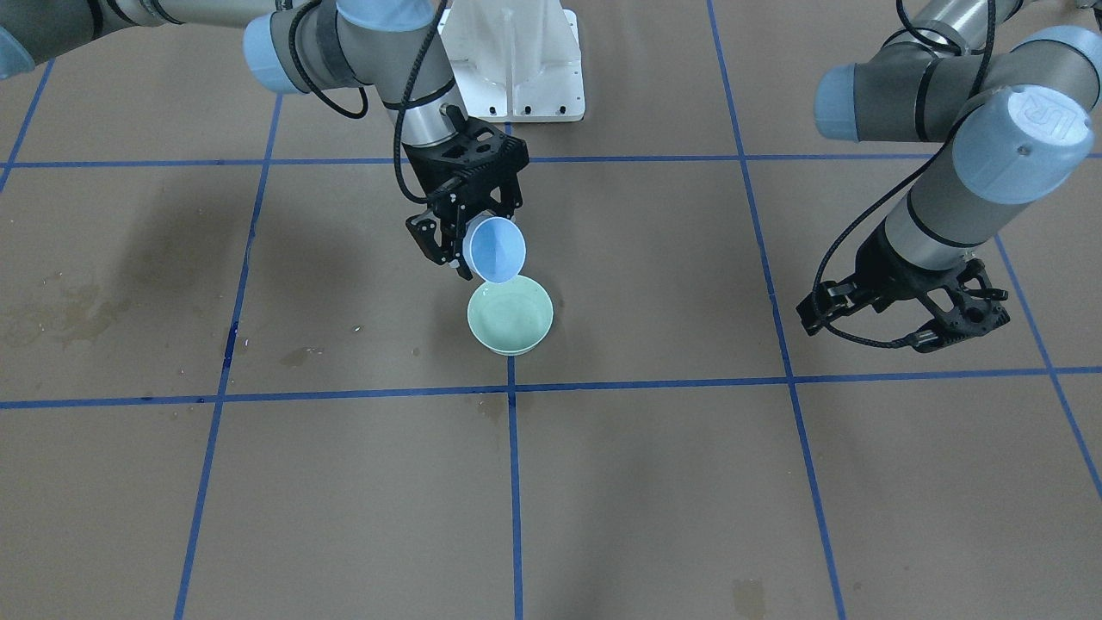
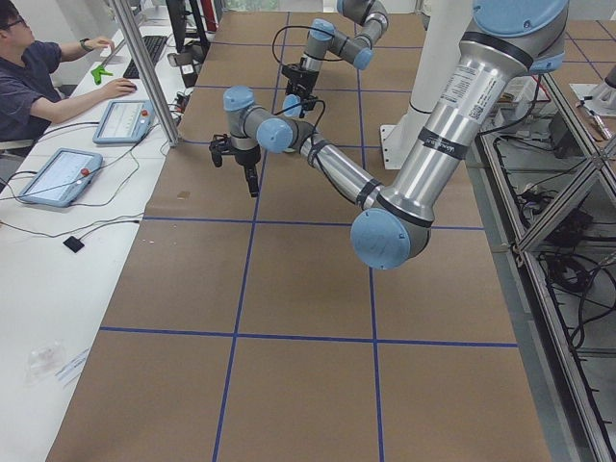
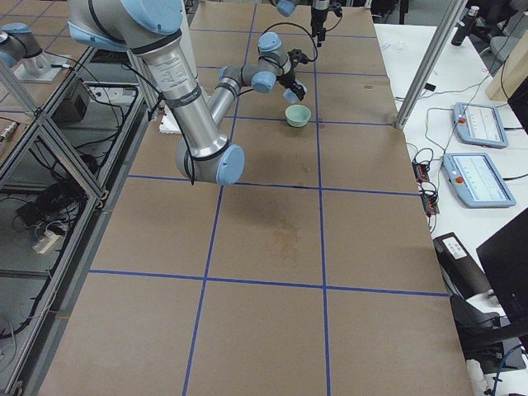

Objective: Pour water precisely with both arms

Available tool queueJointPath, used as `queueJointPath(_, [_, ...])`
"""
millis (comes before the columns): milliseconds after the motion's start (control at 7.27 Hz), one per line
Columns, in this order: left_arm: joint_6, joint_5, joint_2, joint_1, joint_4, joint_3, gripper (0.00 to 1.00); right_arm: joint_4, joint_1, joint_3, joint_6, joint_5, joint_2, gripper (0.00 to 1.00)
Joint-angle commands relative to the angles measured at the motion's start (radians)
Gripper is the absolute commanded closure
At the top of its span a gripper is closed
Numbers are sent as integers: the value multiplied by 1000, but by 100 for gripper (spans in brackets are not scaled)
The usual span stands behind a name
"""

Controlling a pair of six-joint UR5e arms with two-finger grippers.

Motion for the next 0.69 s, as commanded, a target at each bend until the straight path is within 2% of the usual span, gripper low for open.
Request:
queueJointPath(0, [-3,0,-2,1,0,-2,0,5,5,152,135,-265,-167,100])
queueJointPath(138, [-6,0,-2,1,0,-3,0,4,7,182,227,-445,-252,100])
queueJointPath(275, [-6,0,-3,1,2,-11,0,4,9,215,305,-523,-348,100])
queueJointPath(412, [-9,0,-8,-1,5,-17,0,1,31,216,423,-571,-402,100])
queueJointPath(550, [-9,0,-9,-7,6,-20,0,0,88,223,467,-609,-483,100])
